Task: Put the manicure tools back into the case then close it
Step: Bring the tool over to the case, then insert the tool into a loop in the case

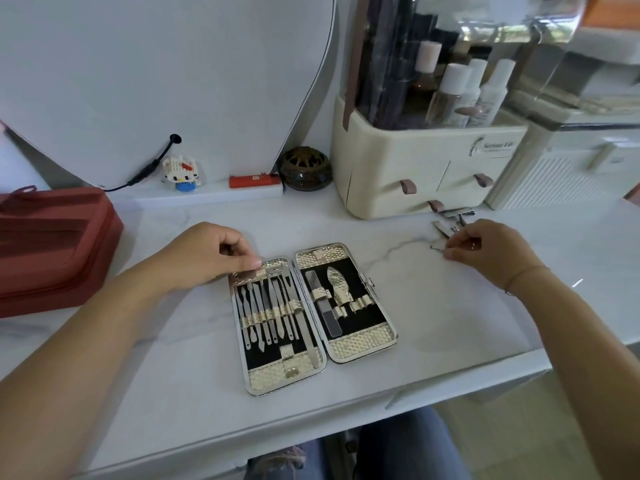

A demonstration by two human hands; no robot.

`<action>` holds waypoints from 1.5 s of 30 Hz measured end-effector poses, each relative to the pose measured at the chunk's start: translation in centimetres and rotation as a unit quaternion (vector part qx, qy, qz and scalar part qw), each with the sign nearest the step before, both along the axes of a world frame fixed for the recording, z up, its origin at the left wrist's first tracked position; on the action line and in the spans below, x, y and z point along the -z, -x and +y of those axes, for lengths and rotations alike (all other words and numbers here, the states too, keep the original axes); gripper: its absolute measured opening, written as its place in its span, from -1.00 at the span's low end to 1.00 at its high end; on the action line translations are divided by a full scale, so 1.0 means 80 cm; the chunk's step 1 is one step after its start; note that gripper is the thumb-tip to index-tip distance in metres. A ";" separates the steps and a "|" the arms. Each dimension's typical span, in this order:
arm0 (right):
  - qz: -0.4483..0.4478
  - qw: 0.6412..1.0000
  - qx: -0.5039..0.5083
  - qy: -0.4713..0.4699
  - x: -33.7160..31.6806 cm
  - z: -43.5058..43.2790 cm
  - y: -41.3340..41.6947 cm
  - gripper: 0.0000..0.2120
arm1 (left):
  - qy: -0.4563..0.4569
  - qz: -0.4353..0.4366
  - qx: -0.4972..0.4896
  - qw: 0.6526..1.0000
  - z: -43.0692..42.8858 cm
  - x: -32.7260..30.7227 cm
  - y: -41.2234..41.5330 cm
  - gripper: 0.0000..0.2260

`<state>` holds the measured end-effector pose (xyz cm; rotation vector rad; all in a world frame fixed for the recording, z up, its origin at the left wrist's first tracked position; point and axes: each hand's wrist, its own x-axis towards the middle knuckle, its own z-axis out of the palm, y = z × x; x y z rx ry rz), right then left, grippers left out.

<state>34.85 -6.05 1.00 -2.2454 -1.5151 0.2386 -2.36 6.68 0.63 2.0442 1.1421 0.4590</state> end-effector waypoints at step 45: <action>0.474 0.879 -0.051 -0.026 0.005 0.067 0.138 -0.90 | 0.023 -0.005 0.001 1.000 0.002 0.000 0.003 -0.91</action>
